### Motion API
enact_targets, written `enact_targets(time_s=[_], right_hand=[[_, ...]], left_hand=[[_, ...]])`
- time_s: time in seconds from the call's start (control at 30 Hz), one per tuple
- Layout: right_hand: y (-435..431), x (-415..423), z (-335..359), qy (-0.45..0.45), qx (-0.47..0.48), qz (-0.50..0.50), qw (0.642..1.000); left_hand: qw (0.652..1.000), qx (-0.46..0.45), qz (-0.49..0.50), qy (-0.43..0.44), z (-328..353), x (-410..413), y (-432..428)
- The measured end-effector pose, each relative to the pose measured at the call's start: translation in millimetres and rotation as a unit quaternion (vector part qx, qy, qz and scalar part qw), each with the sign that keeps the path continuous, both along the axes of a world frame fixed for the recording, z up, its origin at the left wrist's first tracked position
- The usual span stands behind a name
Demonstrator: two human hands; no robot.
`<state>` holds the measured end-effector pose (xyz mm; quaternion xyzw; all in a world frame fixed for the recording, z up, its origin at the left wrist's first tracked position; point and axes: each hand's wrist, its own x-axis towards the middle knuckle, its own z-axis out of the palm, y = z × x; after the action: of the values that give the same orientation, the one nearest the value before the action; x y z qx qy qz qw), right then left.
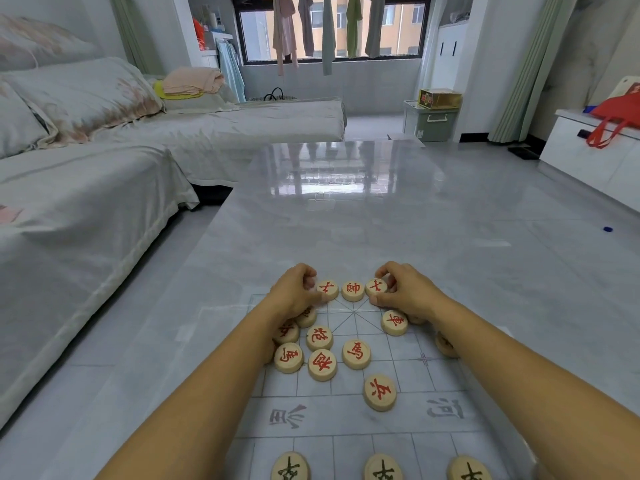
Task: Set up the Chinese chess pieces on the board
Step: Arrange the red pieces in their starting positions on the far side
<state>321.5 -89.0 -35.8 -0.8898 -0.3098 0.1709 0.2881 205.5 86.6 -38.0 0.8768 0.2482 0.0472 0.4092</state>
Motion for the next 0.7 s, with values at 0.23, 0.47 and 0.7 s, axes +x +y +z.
enact_targets(time_s=[0.23,0.47,0.7], right_hand=[[-41.5,6.6,21.1,0.020,0.090,-0.023,0.995],[-69.5,-23.0,-5.4,-0.049,-0.073,-0.009,0.996],[-72.5,-61.1,-0.1,0.040,0.059,-0.009,0.997]], left_hand=[[0.993,0.039,-0.109,-0.025,-3.0,-75.4,10.8],[0.978,0.114,-0.174,-0.031,-16.6,-79.1,-20.1],[0.990,0.029,-0.135,-0.034,-8.5,-77.9,-41.1]])
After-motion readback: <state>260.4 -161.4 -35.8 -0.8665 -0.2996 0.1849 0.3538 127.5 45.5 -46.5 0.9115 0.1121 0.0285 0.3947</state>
